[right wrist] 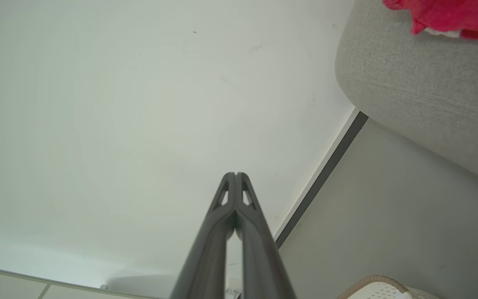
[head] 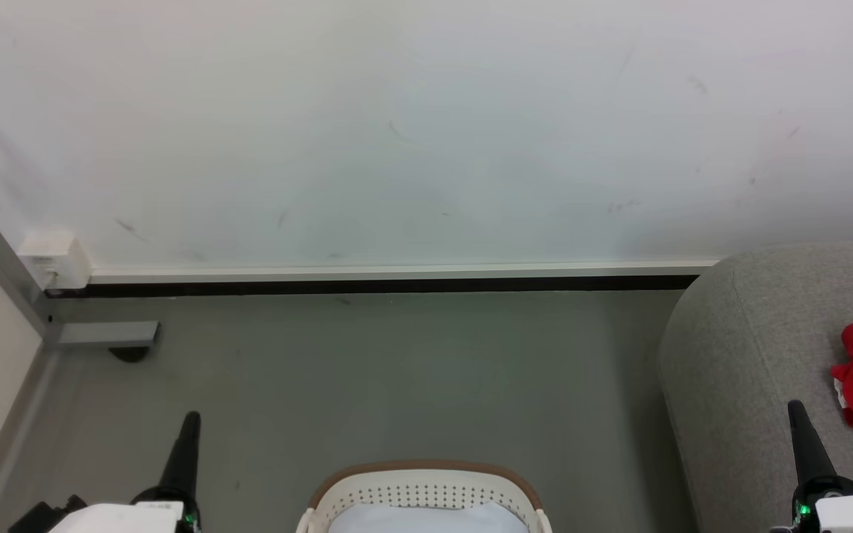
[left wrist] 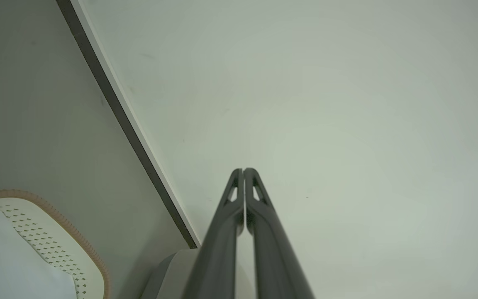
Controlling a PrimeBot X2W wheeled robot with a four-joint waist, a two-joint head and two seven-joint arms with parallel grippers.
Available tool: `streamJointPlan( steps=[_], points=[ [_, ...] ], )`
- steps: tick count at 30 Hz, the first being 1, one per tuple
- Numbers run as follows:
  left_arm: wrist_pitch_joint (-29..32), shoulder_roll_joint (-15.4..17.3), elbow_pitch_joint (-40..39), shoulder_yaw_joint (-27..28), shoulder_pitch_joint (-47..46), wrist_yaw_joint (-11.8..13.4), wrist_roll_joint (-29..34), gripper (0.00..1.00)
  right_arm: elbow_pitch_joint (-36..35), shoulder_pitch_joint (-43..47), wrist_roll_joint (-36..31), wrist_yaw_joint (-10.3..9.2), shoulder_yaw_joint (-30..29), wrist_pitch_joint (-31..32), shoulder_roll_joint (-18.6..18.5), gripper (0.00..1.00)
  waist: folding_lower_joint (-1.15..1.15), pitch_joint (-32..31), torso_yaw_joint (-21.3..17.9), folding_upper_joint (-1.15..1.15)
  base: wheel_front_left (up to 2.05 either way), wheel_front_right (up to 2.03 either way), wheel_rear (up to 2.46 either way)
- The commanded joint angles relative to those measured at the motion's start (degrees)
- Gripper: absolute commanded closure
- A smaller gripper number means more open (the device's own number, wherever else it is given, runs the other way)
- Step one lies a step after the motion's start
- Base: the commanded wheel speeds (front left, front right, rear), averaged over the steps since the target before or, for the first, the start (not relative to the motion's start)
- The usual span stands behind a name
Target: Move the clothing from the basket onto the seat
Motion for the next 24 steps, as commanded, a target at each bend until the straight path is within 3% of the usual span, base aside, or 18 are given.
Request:
streamJointPlan(
  steps=[1,24],
  points=[
    [0.3,0.5,-0.4,0.4,-1.1,-0.3,-1.8,1.00,-0.1,-1.3,1.2,-0.09,-0.4,0.4,0.0,1.00,0.00,0.1,0.1,0.00,0.00,0.00,0.00],
    [3.0,0.5,-0.5,1.2,-1.7,-0.4,-11.3,1.00,0.3,-1.9,10.4,-0.11,-2.0,3.1,0.5,1.00,0.00,0.9,1.0,0.00,0.00,0.00,0.00]
  ],
)
